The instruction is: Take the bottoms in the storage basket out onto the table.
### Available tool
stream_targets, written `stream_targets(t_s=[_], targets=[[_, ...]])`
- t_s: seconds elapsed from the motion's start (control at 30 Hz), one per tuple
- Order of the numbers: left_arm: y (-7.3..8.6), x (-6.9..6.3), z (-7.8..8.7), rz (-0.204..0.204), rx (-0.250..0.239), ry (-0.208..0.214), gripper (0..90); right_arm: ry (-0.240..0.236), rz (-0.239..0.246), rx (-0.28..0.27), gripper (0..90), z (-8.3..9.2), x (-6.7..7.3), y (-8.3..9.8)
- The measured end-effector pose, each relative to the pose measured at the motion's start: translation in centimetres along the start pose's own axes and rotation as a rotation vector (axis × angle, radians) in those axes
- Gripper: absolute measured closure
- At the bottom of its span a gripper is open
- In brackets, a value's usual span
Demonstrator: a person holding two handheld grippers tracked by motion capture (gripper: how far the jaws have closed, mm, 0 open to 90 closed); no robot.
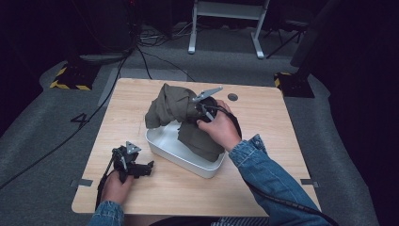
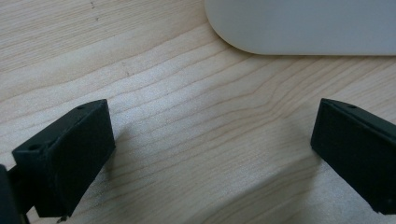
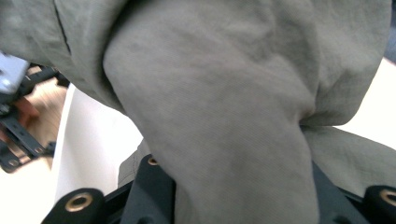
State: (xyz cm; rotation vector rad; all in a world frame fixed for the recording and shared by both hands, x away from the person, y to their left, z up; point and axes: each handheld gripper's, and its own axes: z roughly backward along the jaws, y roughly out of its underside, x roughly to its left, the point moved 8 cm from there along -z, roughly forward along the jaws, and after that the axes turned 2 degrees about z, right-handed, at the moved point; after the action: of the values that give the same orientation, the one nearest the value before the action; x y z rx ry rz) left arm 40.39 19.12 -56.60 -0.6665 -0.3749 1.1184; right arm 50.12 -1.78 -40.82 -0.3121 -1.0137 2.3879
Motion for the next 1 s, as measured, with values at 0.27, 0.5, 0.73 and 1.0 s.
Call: stream_targets(t_s=[0.27,0.5,0.73,1.0], targets=[[0.0,0.0,0.0,0.000,0.000,0.000,0.0,0.005,-0.010,-0.083,68.9,3.2,-1.0,-1.6],[0.0,0.0,0.0,0.000,0.000,0.000,0.0,0.032,-0.024,-0.134,68.8,6.5,-2.6,-2.7],[0.0,0.0,0.0,0.000,0.000,-0.001,0.0,0.072,-0.046,-0.153,68.7,8.7,-4.5,-2.5],[0.0,0.0,0.0,0.000,-0.001,0.000,0.0,0.129,-0.078,-0.159,68.6,10.7,-7.1,-1.5]])
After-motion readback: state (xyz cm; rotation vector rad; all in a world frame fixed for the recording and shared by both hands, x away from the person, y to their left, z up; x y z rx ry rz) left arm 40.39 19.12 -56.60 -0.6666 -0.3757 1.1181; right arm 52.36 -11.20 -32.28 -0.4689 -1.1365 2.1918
